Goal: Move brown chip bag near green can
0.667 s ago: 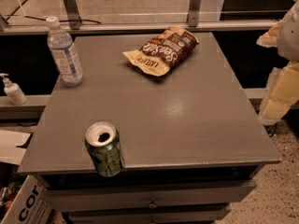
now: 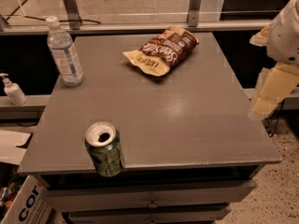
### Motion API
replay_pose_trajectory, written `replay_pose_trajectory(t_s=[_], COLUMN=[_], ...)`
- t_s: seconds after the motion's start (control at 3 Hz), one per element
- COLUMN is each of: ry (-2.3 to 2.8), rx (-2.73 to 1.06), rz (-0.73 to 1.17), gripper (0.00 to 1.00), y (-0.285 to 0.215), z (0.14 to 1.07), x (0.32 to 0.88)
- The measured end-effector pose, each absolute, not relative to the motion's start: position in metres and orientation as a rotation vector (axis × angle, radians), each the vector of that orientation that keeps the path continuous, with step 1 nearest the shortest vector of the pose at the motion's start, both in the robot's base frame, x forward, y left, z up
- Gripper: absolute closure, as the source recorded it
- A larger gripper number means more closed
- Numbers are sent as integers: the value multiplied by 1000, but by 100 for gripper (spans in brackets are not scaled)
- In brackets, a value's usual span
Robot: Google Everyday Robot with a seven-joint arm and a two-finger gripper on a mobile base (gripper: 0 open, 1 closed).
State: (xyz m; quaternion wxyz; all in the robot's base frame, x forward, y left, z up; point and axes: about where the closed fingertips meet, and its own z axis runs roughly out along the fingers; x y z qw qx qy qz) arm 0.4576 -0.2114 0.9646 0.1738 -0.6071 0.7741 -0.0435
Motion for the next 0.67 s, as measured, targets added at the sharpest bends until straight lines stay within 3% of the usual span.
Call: replay_pose_trajectory(t_s=[0.67], ry=[2013], rx=[-1706], rz=[-128], gripper=[0], y=[-184], z=[925], x=[551])
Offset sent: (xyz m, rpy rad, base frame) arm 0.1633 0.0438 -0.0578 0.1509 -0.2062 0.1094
